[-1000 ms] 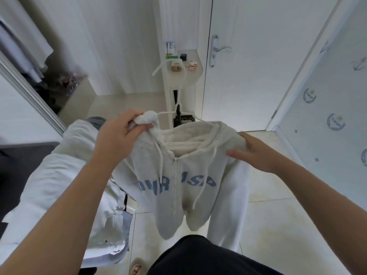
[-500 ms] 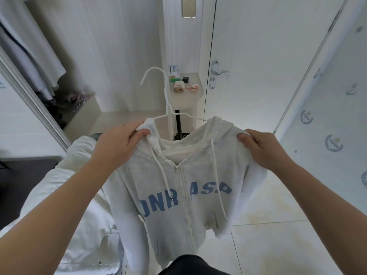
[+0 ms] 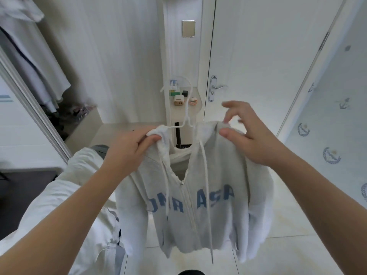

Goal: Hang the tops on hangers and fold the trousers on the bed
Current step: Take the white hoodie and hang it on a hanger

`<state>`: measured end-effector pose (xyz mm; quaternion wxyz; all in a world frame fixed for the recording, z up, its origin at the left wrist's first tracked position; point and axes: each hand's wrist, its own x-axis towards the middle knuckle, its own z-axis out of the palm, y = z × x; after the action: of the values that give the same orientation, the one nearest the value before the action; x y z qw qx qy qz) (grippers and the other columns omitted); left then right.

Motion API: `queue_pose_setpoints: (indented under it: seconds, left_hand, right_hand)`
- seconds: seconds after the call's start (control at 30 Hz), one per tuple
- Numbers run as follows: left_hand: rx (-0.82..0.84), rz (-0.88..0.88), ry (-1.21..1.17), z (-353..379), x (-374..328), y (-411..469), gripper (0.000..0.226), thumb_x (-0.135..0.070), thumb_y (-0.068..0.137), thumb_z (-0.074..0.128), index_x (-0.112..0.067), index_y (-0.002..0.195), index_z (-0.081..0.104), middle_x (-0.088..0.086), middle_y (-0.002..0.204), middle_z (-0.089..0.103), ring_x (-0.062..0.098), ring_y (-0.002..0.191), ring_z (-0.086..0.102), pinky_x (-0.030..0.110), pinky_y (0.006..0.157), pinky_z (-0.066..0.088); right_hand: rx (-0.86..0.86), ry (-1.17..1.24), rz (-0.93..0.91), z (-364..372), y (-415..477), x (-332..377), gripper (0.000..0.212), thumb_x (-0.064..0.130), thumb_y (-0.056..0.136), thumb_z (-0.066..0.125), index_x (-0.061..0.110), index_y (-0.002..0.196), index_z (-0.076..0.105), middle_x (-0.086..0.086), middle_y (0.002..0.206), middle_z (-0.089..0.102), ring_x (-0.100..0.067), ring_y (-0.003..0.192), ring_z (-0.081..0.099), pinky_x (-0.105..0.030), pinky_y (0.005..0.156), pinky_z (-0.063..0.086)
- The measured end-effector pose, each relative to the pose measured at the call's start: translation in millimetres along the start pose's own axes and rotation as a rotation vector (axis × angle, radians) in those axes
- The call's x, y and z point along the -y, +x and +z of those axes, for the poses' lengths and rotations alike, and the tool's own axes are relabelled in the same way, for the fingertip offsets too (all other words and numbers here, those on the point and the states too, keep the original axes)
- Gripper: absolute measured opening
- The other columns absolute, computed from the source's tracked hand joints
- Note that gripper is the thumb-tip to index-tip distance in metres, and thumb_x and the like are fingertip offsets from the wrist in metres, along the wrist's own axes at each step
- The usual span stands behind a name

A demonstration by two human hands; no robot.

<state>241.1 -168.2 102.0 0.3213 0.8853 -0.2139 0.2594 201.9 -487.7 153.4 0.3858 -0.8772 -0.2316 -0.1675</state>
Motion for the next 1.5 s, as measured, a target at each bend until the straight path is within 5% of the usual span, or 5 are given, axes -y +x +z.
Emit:
queue_pose_setpoints:
  seconds: [0.3, 0.63, 0.83, 1.13, 1.5]
  left_hand:
    - [0.052, 0.03, 0.004, -12.6, -27.4, 27.0, 0.033, -0.058, 0.099, 0.03, -0.04, 0.082, 0.05, -0.012, 0.07, 0.056, 0.006, 0.067, 0.055, 0.028, 0.06, 0.041]
    - [-0.085, -0.035, 0.045, -25.6, -15.2, 51.9, 0.035, -0.061, 0.098, 0.03, -0.037, 0.077, 0.045, -0.007, 0.059, 0.052, 0.007, 0.062, 0.054, 0.025, 0.052, 0.033]
    - [-0.202, -0.136, -0.047, -37.9, 4.1, 87.0, 0.037, -0.061, 0.094, 0.041, -0.032, 0.072, 0.049, -0.002, 0.064, 0.052, 0.014, 0.063, 0.052, 0.036, 0.062, 0.044]
    - [-0.154, -0.148, -0.01, -61.4, 50.3, 187.0, 0.044, -0.049, 0.103, 0.039, -0.022, 0.068, 0.045, -0.003, 0.066, 0.054, 0.024, 0.069, 0.053, 0.045, 0.072, 0.046]
    - [-0.119, 0.008, -0.161, -162.3, 122.7, 328.8, 0.049, -0.046, 0.106, 0.042, -0.025, 0.15, 0.046, -0.003, 0.154, 0.046, 0.012, 0.143, 0.037, 0.031, 0.121, 0.025]
  right_hand:
    - [0.086, -0.018, -0.002, -7.3, 13.9, 10.4, 0.034, 0.043, 0.098, 0.05, 0.017, 0.076, 0.055, 0.002, 0.068, 0.053, -0.006, 0.065, 0.049, -0.021, 0.064, 0.036]
    - [-0.038, 0.134, 0.083, -21.0, 22.4, 2.7, 0.004, 0.034, 0.094, 0.067, 0.036, 0.091, 0.066, 0.016, 0.072, 0.067, 0.002, 0.064, 0.056, -0.01, 0.062, 0.041]
    - [0.162, -0.014, 0.165, -26.5, 36.2, -2.3, 0.034, 0.058, 0.092, 0.059, 0.026, 0.081, 0.06, 0.003, 0.073, 0.062, -0.005, 0.067, 0.056, -0.024, 0.066, 0.043]
    - [0.11, 0.454, 0.276, -12.3, 142.8, 40.1, 0.022, 0.012, 0.084, 0.059, 0.006, 0.099, 0.074, -0.018, 0.098, 0.073, -0.027, 0.089, 0.069, -0.035, 0.081, 0.049]
    - [-0.114, 0.476, 0.141, 28.7, 337.3, 123.5, 0.038, 0.011, 0.091, 0.058, 0.022, 0.058, 0.042, 0.004, 0.056, 0.036, -0.011, 0.049, 0.033, -0.03, 0.054, 0.024]
